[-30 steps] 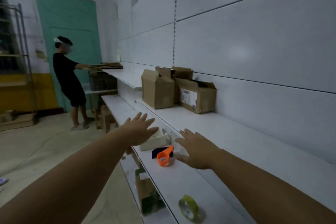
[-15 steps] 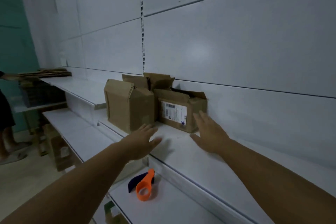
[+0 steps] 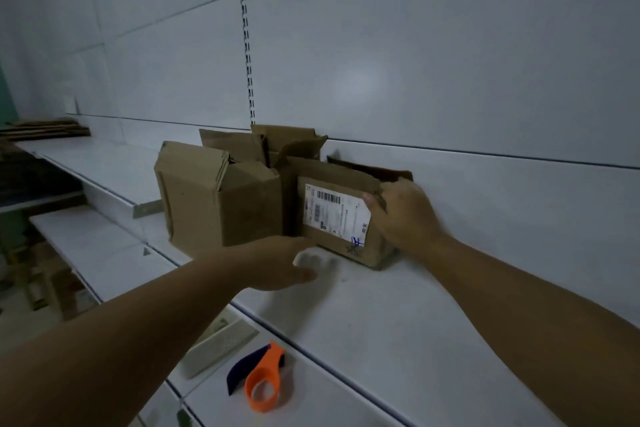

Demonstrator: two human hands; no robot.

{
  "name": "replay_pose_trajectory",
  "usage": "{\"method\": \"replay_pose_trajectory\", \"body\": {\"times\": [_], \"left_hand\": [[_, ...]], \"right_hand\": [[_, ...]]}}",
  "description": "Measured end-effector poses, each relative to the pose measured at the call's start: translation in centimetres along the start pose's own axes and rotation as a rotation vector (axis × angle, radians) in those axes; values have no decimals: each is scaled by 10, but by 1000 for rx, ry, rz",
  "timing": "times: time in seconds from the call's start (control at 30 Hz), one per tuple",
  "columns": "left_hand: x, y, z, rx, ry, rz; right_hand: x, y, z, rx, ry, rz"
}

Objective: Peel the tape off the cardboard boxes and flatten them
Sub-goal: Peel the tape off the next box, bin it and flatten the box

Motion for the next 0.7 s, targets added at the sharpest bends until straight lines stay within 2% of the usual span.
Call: {"method": "replay_pose_trajectory", "body": {"times": [0.07, 0.13, 0.2, 0.3, 0.37, 0.43, 0.5, 0.57, 0.63, 0.7], "left_hand": [[11, 5, -5, -39, 32, 96], [21, 10, -20, -91, 115, 143], [25, 20, -46, -93, 305, 184], [13, 40, -90, -218, 647, 367], [7, 44, -108, -393, 750, 454], [13, 45, -113, -645, 686, 491], [22, 50, -114, -802, 575, 521], [29, 55, -119, -911, 480, 558], [35, 65, -114, -1008, 318, 622], [38, 78, -98, -950, 171, 649]], "right_hand": [[-4, 7, -20, 43, 32, 37], [-11, 24, -39, 68, 77, 165], [-17, 43, -59, 140, 133, 328], [-25, 73, -78, 516, 180, 686], [-35, 83, -88, 774, 246, 900], [-51, 84, -93, 909, 231, 1047], [-66, 83, -89, 963, 150, 1132], [-81, 81, -85, 890, 100, 1201], [-93, 80, -85, 717, 75, 1246], [-107, 78, -85, 658, 88, 1269]]}}
Point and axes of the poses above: each hand's wrist, its own x-axis towards the middle knuckle, its own z-axis out of the palm, y = z × x, the point moved 10 cm from there along x, towards the middle knuckle, and after that the axes turned 8 degrees about x, right-handed, at the moved point
